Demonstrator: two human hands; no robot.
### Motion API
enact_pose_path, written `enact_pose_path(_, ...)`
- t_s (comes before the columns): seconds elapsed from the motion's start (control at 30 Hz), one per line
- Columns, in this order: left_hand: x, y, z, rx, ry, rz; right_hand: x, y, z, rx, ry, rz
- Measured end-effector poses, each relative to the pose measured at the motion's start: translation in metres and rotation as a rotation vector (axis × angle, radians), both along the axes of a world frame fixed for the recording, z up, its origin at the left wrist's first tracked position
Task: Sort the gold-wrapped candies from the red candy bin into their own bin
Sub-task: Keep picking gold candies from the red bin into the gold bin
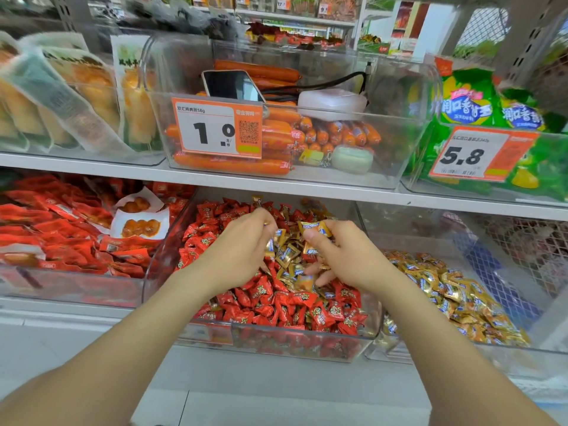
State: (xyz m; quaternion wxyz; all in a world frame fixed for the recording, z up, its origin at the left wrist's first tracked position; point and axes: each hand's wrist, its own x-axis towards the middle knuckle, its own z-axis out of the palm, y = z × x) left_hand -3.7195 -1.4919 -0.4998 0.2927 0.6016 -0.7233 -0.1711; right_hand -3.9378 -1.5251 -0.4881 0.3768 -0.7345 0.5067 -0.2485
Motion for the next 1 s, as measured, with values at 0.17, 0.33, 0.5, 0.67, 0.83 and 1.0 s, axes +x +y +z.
enact_pose_path(0.17, -0.007, 0.0, 0.003, -0.113, 0.035, 0.153, 0.002, 0.006, 0.003, 0.178, -0.165, 0.0)
enact_pose_path(0.33, -0.013, 0.0, 0.009, -0.097, 0.073, 0.127, -0.004, 0.012, 0.005, 0.175, -0.242, -0.09)
enact_pose_path(0.5, -0.012, 0.002, 0.015, 0.078, 0.269, 0.059, -0.012, 0.017, 0.004, -0.159, 0.147, -0.182)
enact_pose_path(0.67, 0.0, 0.002, 0.009, -0.007, 0.03, -0.08, 0.0, 0.017, -0.016, -0.256, 0.643, -0.017)
enact_pose_path(0.83, 0.006, 0.005, 0.002, 0.119, -0.345, -0.183, 0.002, 0.013, -0.023, -0.19, 0.681, 0.138)
enact_pose_path(1.0, -0.001, 0.002, -0.002, 0.125, -0.463, -0.218, 0.006, 0.014, -0.037, -0.225, 0.699, 0.297)
